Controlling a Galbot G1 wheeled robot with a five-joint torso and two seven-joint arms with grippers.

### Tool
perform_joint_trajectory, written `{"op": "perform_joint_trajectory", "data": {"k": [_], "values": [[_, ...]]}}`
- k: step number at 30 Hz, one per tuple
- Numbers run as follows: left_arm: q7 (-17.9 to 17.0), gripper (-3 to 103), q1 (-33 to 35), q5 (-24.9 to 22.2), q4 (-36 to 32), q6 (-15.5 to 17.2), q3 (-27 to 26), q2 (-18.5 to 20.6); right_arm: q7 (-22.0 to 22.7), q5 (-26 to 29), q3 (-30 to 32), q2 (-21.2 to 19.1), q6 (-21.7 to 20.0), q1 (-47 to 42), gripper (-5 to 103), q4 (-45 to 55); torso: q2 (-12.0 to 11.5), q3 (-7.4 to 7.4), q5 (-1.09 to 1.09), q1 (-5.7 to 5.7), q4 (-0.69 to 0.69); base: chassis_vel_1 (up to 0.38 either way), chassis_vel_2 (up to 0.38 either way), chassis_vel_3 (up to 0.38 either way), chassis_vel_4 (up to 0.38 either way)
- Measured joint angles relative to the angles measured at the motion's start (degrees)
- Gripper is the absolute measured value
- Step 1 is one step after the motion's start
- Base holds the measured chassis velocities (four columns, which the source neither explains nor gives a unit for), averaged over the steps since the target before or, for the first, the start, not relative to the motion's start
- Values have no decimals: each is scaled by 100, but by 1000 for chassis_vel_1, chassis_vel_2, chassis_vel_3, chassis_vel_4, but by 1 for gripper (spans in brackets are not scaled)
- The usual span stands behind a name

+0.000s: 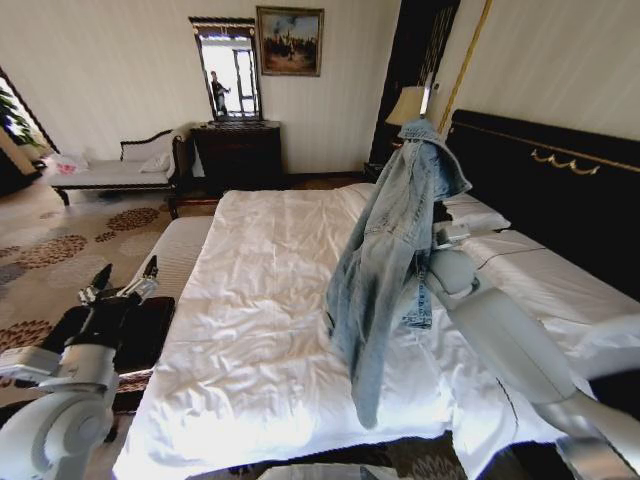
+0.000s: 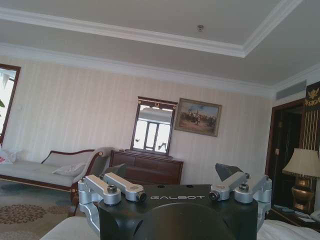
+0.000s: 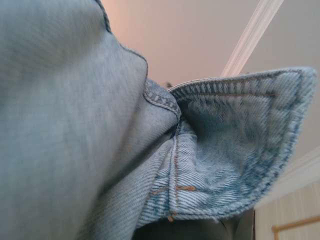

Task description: Pick up the clothes from the bed and hang them on the clothes hanger.

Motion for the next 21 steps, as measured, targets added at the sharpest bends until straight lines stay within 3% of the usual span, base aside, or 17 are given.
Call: {"op": "perform_joint_trajectory", "data": {"k": [11,21], "values": [[-14,100,23,134,-97,6,226,-214,4,-123,1137,-121,128,-1201,17,876,0,0,0,-1,-1,0,0,0,0],[-14,100,32,202,-112,10,296,-260,-34,103,980,-66,227,-1270,17,993,-1,0,0,0,0,0,0,0,0]]}}
